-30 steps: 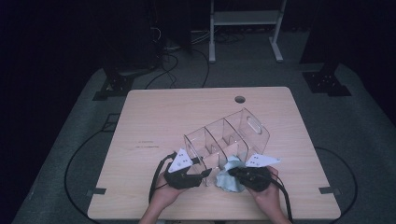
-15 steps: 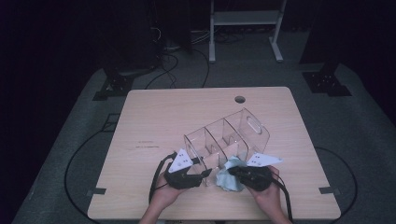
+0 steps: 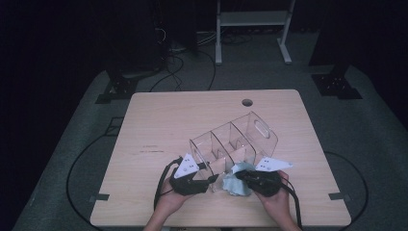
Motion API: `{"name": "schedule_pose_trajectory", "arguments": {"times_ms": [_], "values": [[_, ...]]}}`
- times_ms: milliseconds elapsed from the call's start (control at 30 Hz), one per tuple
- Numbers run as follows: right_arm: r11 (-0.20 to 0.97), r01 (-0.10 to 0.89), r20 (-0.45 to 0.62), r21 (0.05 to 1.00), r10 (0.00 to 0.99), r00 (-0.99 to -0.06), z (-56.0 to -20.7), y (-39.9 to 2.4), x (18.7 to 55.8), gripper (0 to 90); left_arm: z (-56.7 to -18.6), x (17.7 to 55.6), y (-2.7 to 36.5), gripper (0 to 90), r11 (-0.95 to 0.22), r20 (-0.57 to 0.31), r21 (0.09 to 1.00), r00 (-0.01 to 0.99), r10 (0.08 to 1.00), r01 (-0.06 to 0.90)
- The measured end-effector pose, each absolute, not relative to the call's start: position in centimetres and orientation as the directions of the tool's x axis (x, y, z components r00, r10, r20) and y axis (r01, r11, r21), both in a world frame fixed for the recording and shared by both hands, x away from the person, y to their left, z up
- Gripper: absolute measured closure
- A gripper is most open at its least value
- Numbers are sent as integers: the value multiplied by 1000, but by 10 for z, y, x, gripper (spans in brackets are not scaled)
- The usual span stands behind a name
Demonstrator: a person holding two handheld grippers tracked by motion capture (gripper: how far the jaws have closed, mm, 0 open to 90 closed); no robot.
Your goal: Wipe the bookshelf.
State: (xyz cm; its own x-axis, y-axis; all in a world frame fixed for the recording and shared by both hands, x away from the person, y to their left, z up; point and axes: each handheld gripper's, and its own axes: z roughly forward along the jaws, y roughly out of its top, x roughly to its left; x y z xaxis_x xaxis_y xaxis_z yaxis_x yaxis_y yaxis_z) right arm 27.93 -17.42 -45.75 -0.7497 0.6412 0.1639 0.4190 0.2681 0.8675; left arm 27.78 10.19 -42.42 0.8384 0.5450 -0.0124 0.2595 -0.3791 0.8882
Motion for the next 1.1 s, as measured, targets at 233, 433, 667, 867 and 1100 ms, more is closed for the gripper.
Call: {"name": "schedule_pose_trajectory", "arguments": {"times_ms": [233, 433, 667, 867, 1100], "values": [[265, 424, 171, 866, 640, -749, -459, -175, 279, 857, -424, 278, 102, 460, -377, -15, 889, 838, 545, 260], [280, 431, 166, 858, 643, -748, -463, -174, 280, 857, -424, 278, 101, 460, -380, -13, 887, 839, 544, 260], [250, 412, 171, 876, 639, -750, -453, -176, 278, 858, -424, 278, 101, 460, -377, -15, 889, 839, 544, 260], [274, 454, 189, 848, 645, -741, -469, -174, 281, 857, -425, 278, 101, 460, -379, -14, 888, 837, 546, 262], [271, 429, 167, 862, 647, -744, -460, -174, 278, 857, -424, 278, 101, 460, -379, -14, 888, 839, 545, 261]]}}
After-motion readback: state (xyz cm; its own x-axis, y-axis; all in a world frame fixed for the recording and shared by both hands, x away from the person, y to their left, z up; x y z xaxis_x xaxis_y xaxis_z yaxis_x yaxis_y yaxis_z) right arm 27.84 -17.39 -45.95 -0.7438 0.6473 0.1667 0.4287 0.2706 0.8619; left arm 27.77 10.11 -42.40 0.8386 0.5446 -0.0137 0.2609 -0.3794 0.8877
